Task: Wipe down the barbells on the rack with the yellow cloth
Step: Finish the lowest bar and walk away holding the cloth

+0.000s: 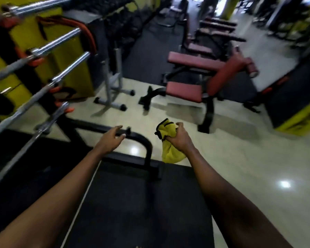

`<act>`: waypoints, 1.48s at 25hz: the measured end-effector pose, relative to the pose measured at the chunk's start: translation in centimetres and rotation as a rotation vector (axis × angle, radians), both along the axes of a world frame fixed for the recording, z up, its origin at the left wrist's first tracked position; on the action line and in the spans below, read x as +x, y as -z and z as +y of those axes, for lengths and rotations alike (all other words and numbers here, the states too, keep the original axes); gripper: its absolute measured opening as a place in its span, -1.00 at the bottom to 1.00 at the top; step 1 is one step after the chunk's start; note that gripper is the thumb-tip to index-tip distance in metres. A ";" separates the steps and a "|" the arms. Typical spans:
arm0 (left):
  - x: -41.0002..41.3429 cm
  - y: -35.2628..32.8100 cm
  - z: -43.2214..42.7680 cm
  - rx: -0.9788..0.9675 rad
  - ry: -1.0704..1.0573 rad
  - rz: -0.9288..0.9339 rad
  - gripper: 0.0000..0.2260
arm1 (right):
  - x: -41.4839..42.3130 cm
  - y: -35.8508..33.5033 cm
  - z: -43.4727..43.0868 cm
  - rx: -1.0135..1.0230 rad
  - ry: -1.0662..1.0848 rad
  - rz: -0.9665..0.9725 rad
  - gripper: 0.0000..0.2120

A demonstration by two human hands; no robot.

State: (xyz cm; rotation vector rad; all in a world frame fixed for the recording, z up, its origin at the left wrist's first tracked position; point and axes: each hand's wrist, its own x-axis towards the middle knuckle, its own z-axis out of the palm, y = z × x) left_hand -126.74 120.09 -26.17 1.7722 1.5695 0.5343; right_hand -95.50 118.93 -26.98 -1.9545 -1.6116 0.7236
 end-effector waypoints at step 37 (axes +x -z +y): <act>96.6 -12.6 37.3 0.361 1.051 0.025 -0.53 | 79.3 -12.6 11.7 0.203 1.108 -0.158 -0.56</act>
